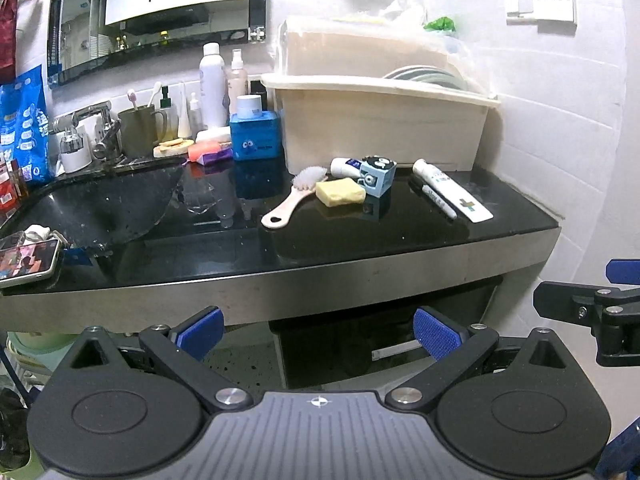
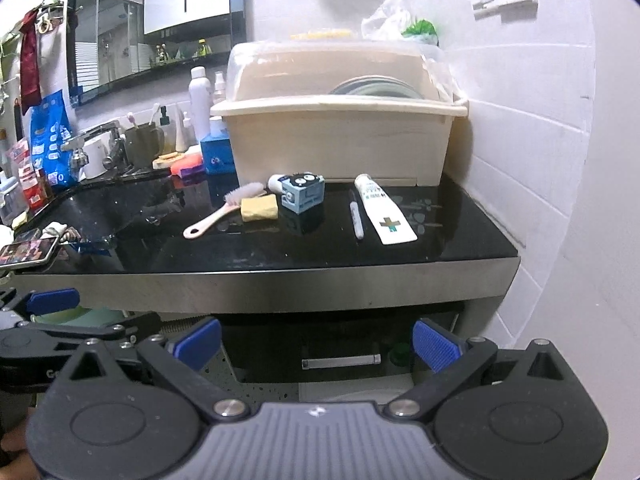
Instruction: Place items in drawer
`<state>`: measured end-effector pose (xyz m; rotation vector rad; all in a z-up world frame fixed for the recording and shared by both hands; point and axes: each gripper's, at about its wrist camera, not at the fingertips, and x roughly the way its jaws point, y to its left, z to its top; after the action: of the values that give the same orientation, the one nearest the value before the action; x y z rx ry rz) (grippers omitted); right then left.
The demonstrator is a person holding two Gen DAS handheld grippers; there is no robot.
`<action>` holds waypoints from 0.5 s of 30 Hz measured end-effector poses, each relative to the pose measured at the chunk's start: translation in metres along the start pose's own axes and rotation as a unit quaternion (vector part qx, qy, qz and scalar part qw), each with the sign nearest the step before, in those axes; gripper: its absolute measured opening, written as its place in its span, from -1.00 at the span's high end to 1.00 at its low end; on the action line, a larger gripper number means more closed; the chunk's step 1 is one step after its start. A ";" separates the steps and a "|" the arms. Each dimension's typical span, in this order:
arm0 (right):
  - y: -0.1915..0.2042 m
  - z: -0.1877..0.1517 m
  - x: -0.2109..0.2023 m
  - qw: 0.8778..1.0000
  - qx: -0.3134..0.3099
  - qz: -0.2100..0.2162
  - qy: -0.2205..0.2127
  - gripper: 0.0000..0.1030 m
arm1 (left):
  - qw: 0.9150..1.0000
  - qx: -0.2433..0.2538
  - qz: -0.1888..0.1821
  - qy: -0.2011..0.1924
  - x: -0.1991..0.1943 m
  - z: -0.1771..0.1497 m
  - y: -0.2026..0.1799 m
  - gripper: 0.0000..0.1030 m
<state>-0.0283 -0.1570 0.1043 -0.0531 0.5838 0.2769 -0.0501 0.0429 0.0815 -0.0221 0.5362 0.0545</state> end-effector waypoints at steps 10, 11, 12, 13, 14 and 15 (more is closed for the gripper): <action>0.006 0.011 -0.014 1.000 -0.004 -0.010 -0.017 -0.99 | 1.000 -0.006 0.006 -0.017 -0.013 0.015 0.004 -0.99; 0.006 0.012 -0.015 1.000 -0.005 -0.012 -0.019 -0.99 | 1.000 -0.007 0.007 -0.018 -0.014 0.017 0.004 -0.99; 0.007 0.012 -0.016 1.000 -0.007 -0.014 -0.021 -1.00 | 1.000 -0.006 0.009 -0.019 -0.014 0.018 0.004 -0.99; 0.007 0.011 -0.018 1.000 -0.008 -0.015 -0.023 -1.00 | 1.000 -0.005 0.010 -0.020 -0.014 0.019 0.004 -0.99; 0.007 0.011 -0.018 1.000 -0.008 -0.016 -0.024 -1.00 | 1.000 -0.004 0.012 -0.020 -0.014 0.020 0.003 -0.99; 0.007 0.010 -0.018 1.000 -0.009 -0.017 -0.025 -1.00 | 1.000 -0.003 0.014 -0.020 -0.014 0.021 0.002 -0.99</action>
<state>-0.0390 -0.1528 0.1227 -0.0724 0.5305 0.2500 -0.0517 0.0449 0.1068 -0.0185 0.4955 0.0843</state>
